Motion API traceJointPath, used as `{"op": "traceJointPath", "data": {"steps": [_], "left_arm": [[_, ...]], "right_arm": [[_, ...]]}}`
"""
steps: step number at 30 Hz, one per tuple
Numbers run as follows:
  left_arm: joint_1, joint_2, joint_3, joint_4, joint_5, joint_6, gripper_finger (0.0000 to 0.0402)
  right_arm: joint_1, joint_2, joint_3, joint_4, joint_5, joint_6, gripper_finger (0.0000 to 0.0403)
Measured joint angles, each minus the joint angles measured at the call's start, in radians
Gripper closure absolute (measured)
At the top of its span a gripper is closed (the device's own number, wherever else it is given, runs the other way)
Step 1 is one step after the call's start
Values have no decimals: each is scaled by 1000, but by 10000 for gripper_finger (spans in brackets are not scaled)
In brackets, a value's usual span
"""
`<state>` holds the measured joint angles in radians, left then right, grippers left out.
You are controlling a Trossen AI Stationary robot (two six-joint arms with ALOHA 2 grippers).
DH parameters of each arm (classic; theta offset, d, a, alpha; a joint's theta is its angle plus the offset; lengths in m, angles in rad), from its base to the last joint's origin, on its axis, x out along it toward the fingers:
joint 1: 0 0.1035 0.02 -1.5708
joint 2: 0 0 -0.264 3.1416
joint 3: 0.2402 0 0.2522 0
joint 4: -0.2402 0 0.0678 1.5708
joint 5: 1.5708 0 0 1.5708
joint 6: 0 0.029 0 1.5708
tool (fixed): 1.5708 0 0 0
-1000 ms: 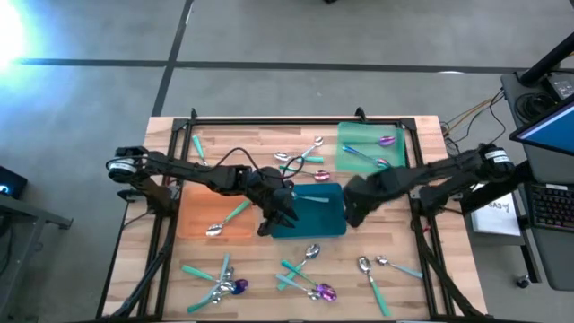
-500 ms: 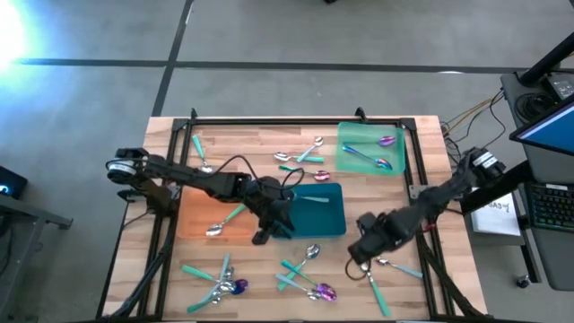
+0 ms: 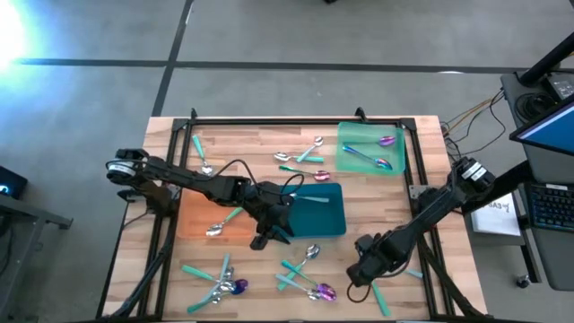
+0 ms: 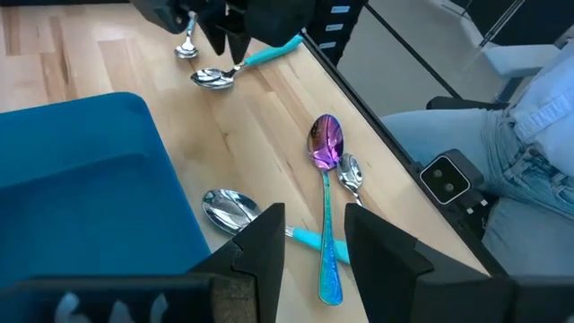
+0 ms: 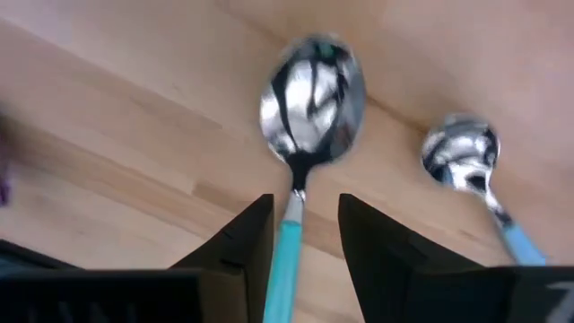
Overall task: Sort silverware by color (type)
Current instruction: Put the light green spoon into the orange bin
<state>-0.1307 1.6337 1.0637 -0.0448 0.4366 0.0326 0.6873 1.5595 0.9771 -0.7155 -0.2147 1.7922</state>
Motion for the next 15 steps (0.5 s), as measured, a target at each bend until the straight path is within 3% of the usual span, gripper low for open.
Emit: {"op": "traceJointPath", "data": {"steps": [15], "left_arm": [[-8, 0, 0, 0, -7, -19, 300]], "right_arm": [[16, 107, 3, 71, -82, -1, 286]]}}
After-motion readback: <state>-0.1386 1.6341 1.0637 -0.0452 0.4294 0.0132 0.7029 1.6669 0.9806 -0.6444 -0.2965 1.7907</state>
